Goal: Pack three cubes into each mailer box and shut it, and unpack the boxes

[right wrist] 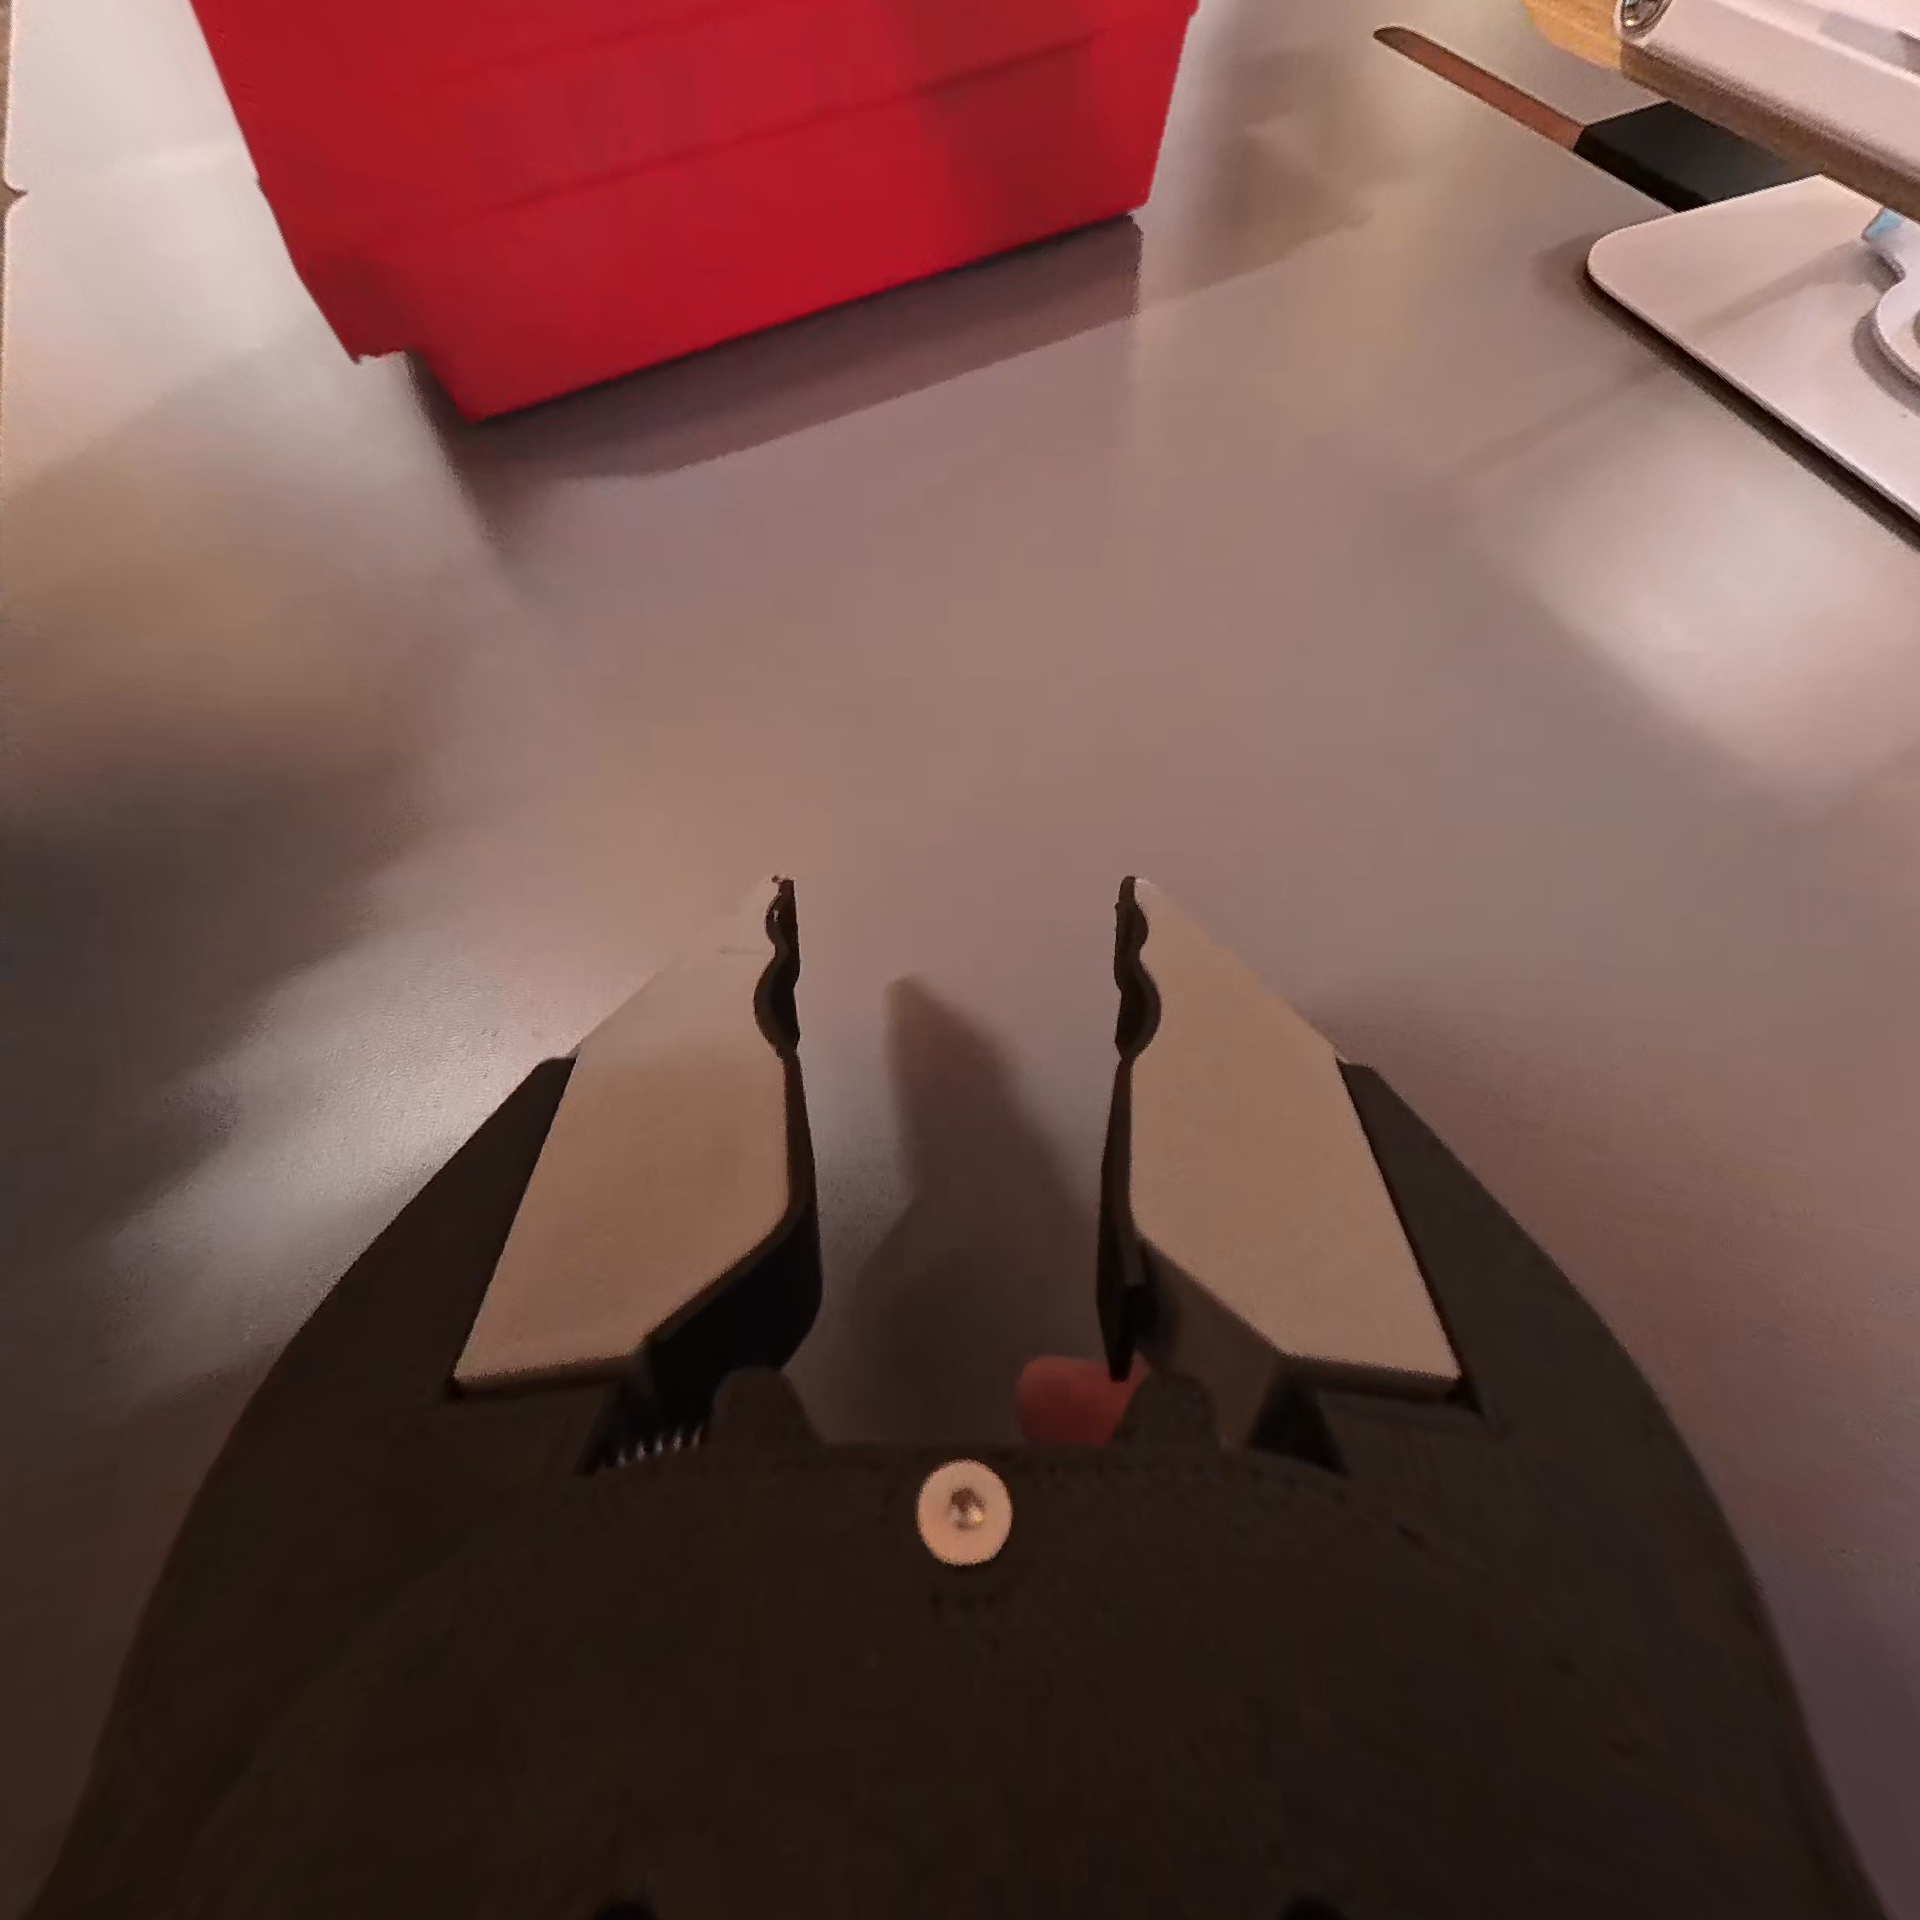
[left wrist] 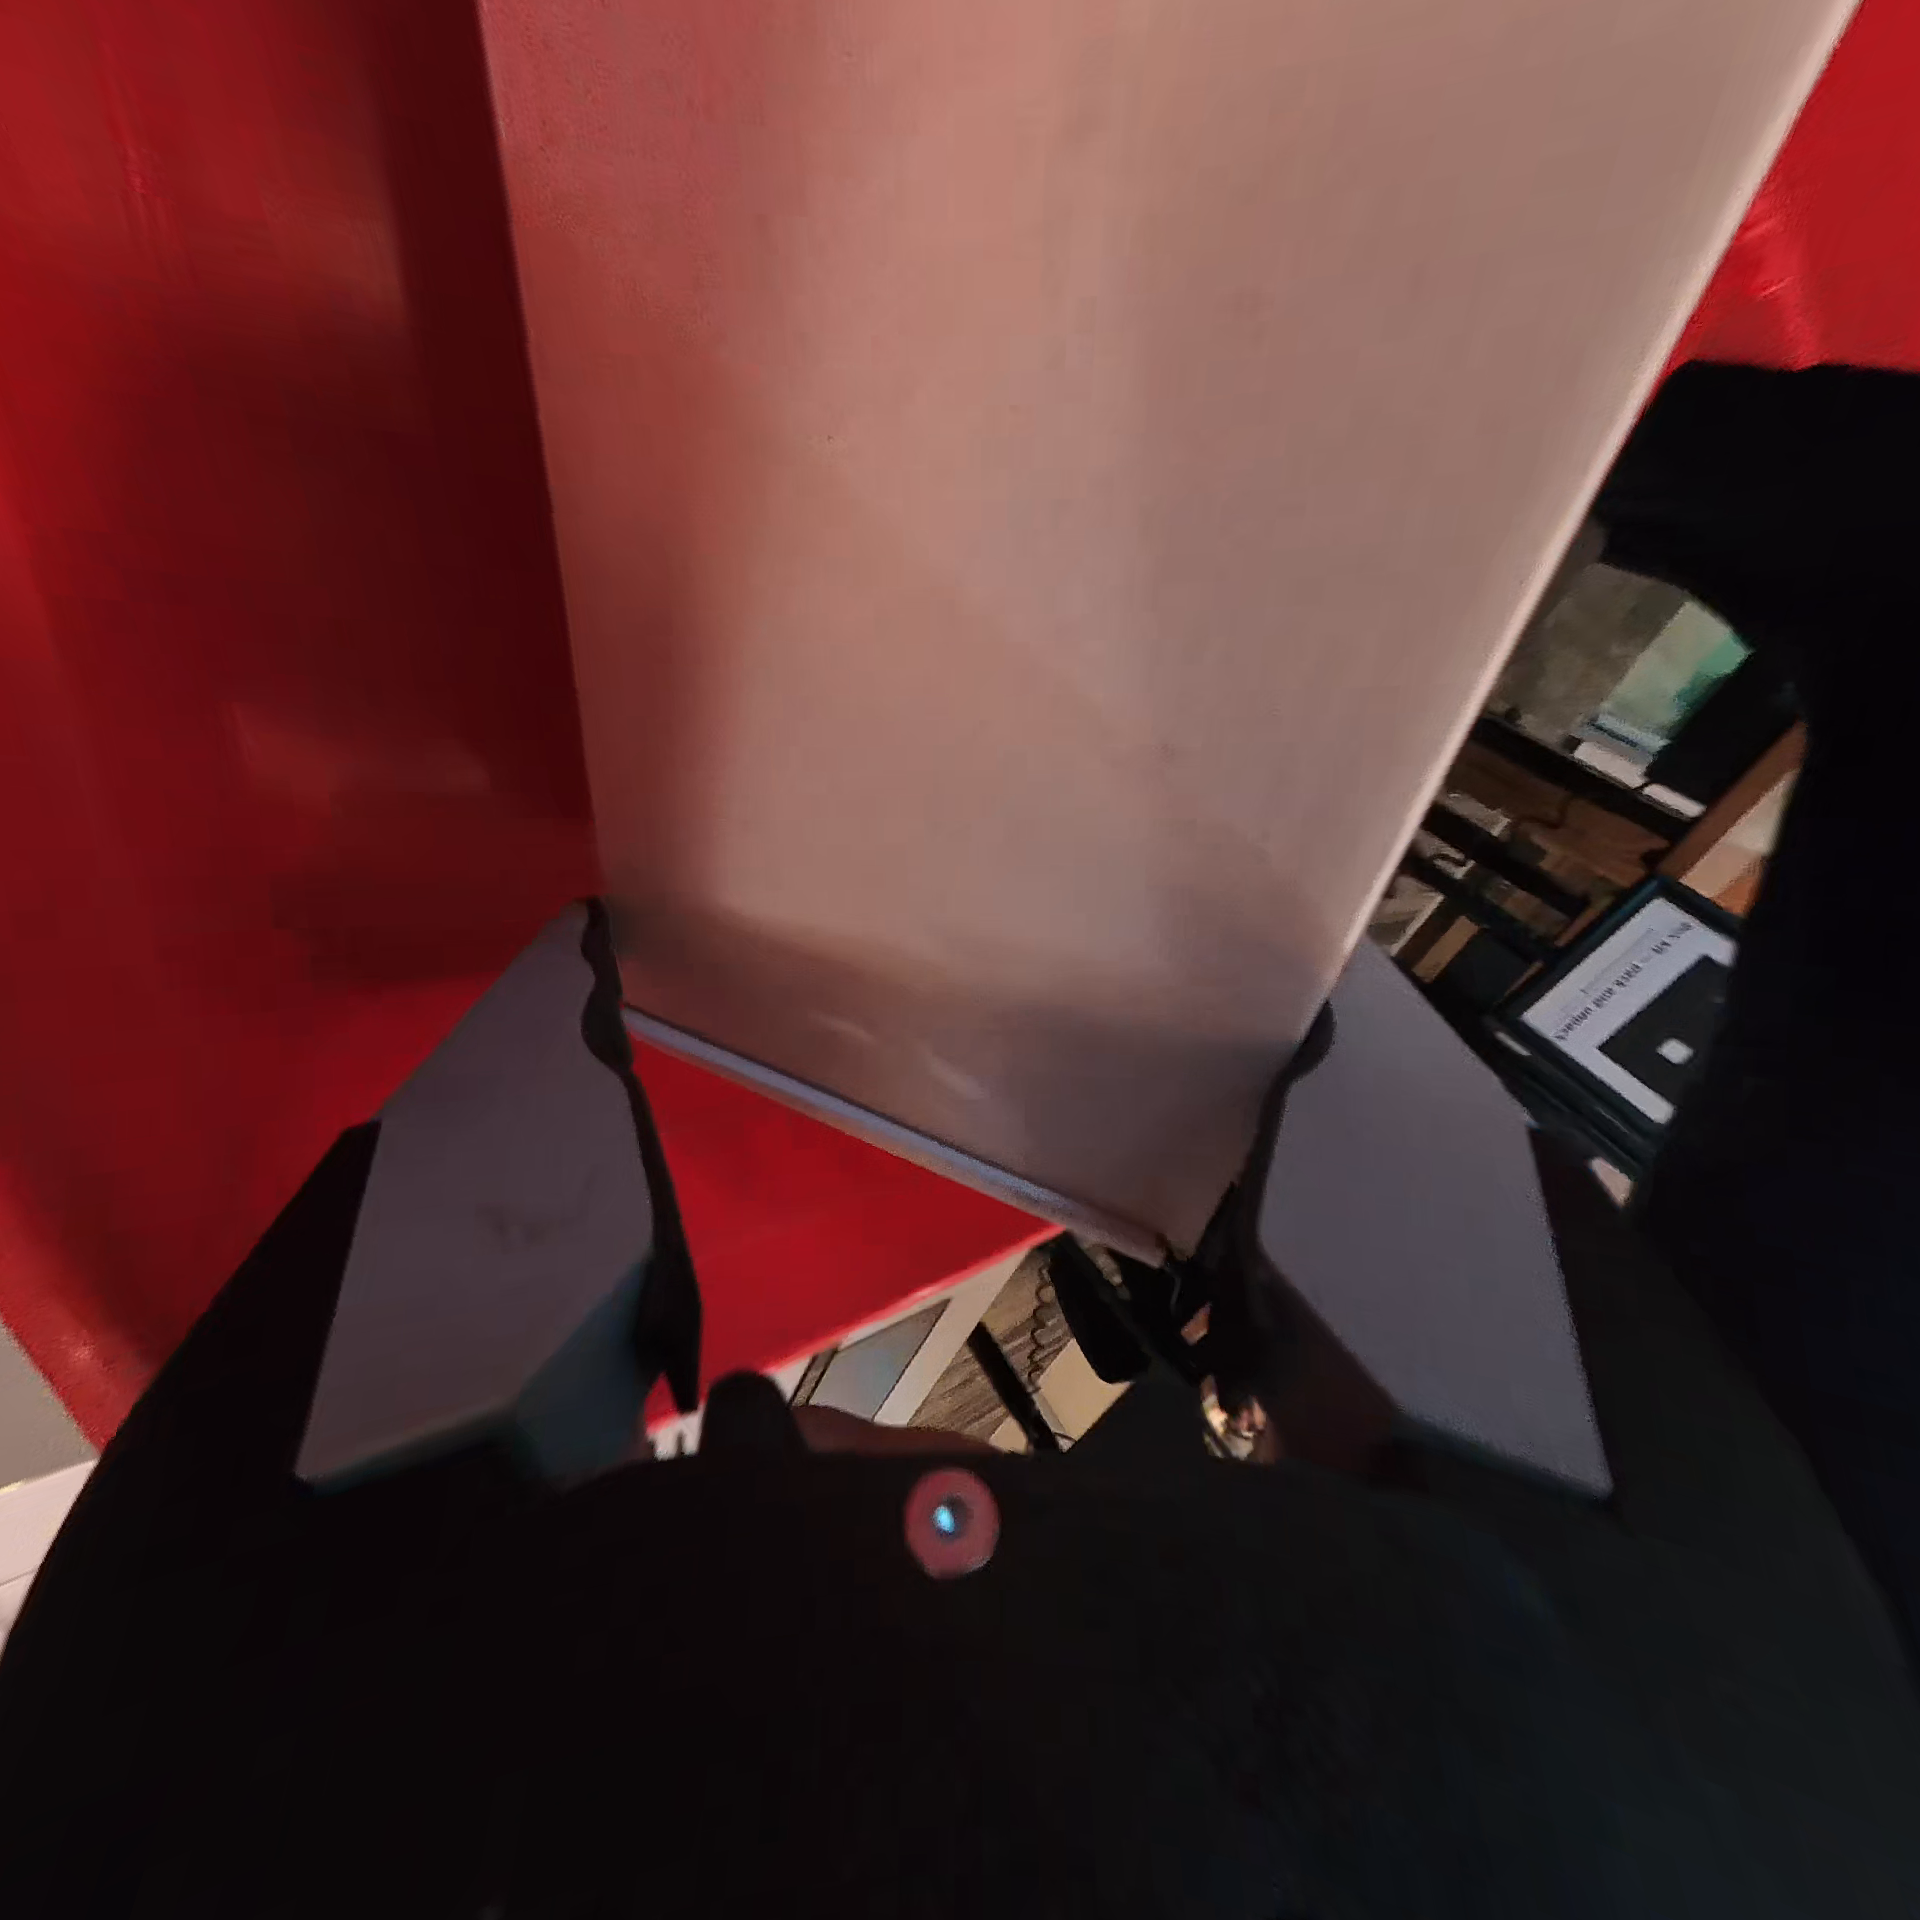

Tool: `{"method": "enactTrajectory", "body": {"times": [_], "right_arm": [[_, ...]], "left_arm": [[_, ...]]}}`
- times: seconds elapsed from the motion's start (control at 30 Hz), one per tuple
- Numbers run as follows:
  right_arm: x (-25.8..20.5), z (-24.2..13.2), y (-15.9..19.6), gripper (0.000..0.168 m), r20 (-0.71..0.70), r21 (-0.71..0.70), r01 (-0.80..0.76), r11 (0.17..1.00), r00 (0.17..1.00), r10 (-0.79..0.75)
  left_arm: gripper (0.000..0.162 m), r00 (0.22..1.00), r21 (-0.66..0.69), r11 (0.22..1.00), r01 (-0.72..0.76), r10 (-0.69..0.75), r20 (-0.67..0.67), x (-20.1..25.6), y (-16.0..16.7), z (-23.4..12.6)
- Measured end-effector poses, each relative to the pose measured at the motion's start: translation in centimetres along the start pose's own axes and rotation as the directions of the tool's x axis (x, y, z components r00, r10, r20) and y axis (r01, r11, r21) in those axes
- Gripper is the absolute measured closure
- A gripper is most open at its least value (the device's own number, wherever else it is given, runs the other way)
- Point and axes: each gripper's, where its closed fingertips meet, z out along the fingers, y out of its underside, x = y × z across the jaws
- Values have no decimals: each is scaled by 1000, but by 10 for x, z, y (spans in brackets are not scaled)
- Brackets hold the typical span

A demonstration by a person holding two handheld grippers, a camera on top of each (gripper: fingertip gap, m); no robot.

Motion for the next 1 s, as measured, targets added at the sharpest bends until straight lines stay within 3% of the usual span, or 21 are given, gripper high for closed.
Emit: {"method": "enactTrajectory", "body": {"times": [0.13,0.2,0.3,0.43,0.53,0.63,0.73,0.8,0.83,0.9,1.0], "right_arm": [[-1,1,2,110,9,-13,2,1000,1000,-2],[-1,2,2,111,9,-16,4,1000,1000,-4],[-2,1,1,111,3,-11,13,1000,1000,-13],[-4,1,1,112,2,-8,20,1000,1000,-20],[-5,0,1,112,4,-6,27,1000,1000,-27],[-8,0,1,113,6,-7,44,999,999,-44],[-11,1,1,113,3,-11,65,998,998,-65],[-13,1,1,113,1,-10,78,997,997,-78],[-13,1,1,114,-1,-9,84,996,996,-84],[-15,1,0,114,-4,-6,96,995,995,-96],[-17,1,0,116,0,-1,112,994,994,-112]], "left_arm": [[37,997,15,998,64,-63,-44,8,2,-9],[54,997,24,997,69,-68,-43,10,6,-13],[66,997,106,992,64,-60,-45,15,2,-23],[60,996,162,985,64,-73,50,11,1,-31],[51,976,284,959,20,-80,202,8,-8,-49],[48,908,335,937,-94,-57,414,11,-15,-56],[59,820,285,945,-160,-34,572,12,-18,-44],[74,712,249,959,-135,-81,698,-7,-14,-40],[76,671,239,965,-112,-104,734,-15,-11,-37],[94,633,254,963,-89,-142,761,-24,-10,-27],[97,596,299,944,-141,-160,787,-16,-15,-27]]}}
